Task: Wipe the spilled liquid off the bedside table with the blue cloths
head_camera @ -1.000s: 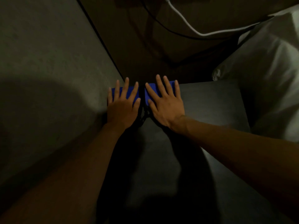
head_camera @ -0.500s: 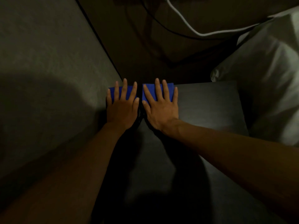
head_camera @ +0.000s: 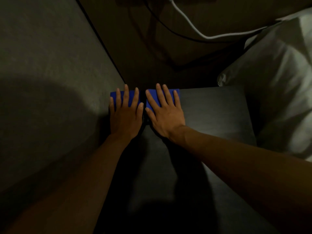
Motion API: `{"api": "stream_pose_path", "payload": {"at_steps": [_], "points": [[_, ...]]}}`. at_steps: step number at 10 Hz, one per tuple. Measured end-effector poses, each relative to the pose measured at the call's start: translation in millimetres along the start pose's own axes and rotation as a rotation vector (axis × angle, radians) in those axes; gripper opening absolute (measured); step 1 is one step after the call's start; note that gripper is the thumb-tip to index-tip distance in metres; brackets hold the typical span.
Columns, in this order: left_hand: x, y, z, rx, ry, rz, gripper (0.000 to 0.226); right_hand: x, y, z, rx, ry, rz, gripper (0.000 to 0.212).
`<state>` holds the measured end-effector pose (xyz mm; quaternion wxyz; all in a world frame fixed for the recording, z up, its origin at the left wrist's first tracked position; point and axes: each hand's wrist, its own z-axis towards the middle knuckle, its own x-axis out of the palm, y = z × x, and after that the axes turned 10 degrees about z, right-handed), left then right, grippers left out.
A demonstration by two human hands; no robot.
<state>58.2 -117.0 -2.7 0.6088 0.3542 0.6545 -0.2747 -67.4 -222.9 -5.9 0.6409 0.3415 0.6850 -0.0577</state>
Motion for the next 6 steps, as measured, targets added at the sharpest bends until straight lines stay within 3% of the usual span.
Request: {"api": "stream_pose_path", "payload": {"at_steps": [4,5,6], "points": [[-18,-3,-12,0.049,0.079,0.014,0.071,-18,-9,1,-0.061,0.122,-0.022,0.07],[-28,-1,-9,0.073,0.05,0.014,0.067,-34,-8,3,-0.064,0.173,0.009,0.069],[-38,-3,-6,0.111,-0.092,0.0,0.061,-53,-5,-1,-0.048,0.222,0.116,0.068]]}}
